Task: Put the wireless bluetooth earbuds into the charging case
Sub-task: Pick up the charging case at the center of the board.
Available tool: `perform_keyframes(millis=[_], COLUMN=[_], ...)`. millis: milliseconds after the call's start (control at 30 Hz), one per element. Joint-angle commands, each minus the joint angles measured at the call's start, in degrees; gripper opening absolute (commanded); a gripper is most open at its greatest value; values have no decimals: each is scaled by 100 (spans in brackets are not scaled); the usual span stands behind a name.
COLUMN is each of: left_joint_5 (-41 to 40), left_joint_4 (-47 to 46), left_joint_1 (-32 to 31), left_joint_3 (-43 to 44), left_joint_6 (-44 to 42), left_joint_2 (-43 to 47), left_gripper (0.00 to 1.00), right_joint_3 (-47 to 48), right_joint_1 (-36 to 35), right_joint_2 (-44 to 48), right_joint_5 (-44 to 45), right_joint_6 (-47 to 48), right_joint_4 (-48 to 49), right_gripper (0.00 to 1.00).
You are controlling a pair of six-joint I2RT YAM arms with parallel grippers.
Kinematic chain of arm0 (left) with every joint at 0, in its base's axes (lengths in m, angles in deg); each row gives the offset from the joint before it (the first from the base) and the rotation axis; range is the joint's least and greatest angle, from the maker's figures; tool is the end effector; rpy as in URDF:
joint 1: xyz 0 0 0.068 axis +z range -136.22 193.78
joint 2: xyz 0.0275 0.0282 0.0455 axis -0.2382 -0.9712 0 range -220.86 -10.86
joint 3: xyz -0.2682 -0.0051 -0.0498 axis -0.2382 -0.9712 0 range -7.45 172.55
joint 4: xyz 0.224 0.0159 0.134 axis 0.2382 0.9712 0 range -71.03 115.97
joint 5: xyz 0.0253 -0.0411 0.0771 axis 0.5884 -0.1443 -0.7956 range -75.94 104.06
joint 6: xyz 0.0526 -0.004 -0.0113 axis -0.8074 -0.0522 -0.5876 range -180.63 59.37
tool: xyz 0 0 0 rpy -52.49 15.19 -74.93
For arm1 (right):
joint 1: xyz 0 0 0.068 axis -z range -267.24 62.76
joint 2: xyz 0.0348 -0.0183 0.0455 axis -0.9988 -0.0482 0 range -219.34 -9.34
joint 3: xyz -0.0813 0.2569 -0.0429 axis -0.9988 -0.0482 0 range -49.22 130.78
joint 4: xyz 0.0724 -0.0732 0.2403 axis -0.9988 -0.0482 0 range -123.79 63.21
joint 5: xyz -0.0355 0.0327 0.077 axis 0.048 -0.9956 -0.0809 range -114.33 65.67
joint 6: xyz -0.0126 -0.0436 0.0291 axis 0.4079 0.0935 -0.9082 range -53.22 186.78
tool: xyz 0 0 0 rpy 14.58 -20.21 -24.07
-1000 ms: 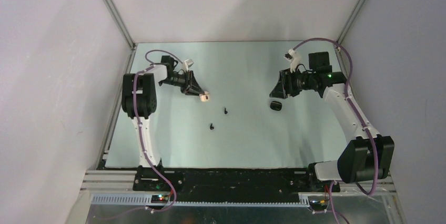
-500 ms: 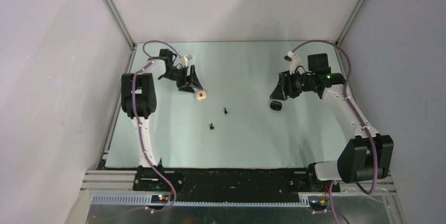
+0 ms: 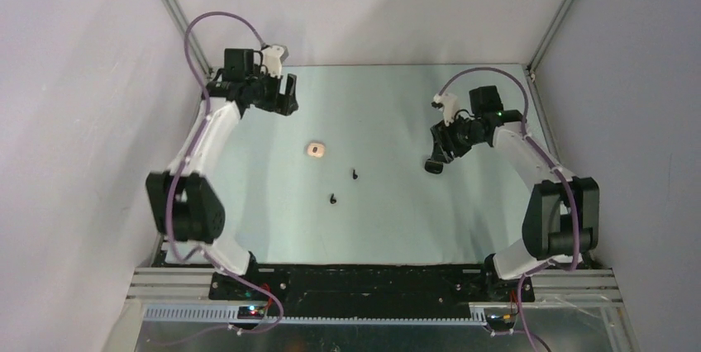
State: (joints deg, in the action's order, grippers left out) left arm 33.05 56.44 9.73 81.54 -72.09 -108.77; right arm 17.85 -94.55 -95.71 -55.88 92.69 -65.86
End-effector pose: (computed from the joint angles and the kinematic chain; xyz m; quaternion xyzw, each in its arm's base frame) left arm 0.3802 -0.0385 0.3184 0.1843 0.8991 -0.1291 0.3755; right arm 0.3041 0.0578 0.2638 -0.3357 0.8660 0.2158 0.3012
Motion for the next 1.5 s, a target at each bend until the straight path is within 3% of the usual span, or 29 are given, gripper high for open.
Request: perform_keyframes(millis=[0,33,67,267,667,1100,1133,1200,1300,1467], left_joint_5=[-702,-593,-490,912,2539,2859,2871,2924,2975,2905], left_joint_4=[-1387,-1710,-2260,-2895,-3050,-2803,-2788,-2775,-2768,-2767], left_joint_1=[-342,-405,-431,-491,-652,-694,-693,-693,-693,-720], left_joint_3=[-1048,-1309,-1770,-2247,-2474,-2351,-2342,-2305,-2253,-2035], left_joint_6=[583,737,1119,2706,3008,2904,4539,3109,2936,2932], left_joint_2=[1683,1887,2218,2192,2065,1838,1828,1776,1646,1344], left_gripper=[86,96,99,99,100,87,86,85,83,80], right_joint_3=[0,0,4,108,114,158,158,159,166,167], right_joint_1=[-290,-324,-366,-414,-408,-515,-519,-518,-531,-727], right_joint_2=[-465,-551,-711,-1165,-1590,-1940,-1970,-2001,-1938,-951], right_joint_5=[1057,1139,1313,1600,1203,1187,1231,1267,1244,941], right_joint_6=[1023,1121,1154,1679,2912,3134,3121,3114,3132,3037], right_joint_4=[95,111,181,317,322,253,269,279,275,589], right_gripper=[60,60,60,62,64,51,51,47,33,24])
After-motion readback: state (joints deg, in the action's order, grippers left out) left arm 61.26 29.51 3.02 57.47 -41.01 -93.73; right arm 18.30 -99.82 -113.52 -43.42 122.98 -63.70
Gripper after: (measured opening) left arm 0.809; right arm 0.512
